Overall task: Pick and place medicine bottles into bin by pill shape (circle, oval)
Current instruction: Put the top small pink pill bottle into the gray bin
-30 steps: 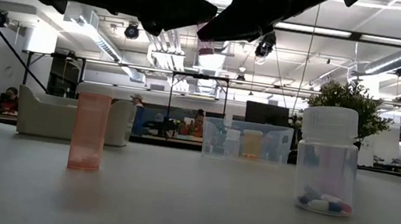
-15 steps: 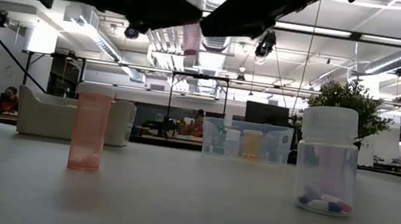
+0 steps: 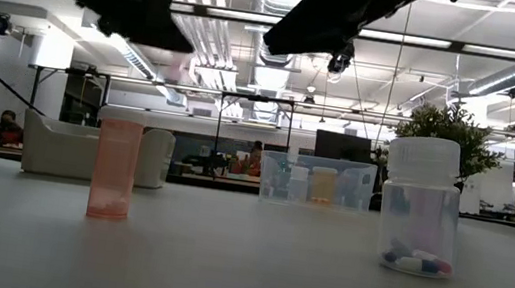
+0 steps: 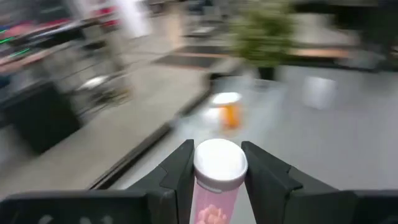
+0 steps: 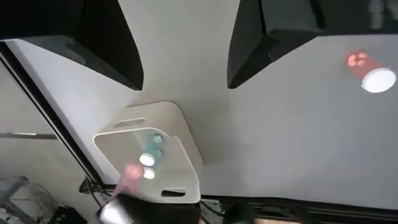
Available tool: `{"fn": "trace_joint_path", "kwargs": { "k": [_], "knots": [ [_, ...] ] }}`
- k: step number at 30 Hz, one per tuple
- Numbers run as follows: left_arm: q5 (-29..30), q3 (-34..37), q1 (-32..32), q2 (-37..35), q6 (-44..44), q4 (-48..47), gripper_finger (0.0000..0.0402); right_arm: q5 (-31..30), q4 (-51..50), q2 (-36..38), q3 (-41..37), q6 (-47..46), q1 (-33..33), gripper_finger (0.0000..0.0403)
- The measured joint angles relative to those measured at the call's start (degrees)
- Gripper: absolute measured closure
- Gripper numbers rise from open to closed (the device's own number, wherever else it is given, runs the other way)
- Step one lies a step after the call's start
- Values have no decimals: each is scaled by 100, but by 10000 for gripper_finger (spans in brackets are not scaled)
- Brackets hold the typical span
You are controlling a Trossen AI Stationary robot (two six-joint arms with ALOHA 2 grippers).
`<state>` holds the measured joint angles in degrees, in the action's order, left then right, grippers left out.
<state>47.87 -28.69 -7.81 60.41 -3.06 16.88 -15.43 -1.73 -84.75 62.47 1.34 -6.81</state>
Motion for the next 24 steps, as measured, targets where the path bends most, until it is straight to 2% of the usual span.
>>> {"fn": "trace_joint_path", "kwargs": {
  "k": [2, 4, 10, 24],
  "knots": [
    [633, 222, 109, -147, -568, -35, 302, 3, 18, 0, -1, -2, -2, 178],
    [843, 474, 215, -215, -1022, -16, 302, 14, 7, 0, -1, 1, -2, 178],
    [864, 1025, 407, -40, -1756, 304, 302, 17, 27, 0, -1, 4, 0, 177],
    [857, 1111, 701, 1422, -1905, 1534, 302, 17, 73, 0, -1, 13, 0, 177]
  ]
}}
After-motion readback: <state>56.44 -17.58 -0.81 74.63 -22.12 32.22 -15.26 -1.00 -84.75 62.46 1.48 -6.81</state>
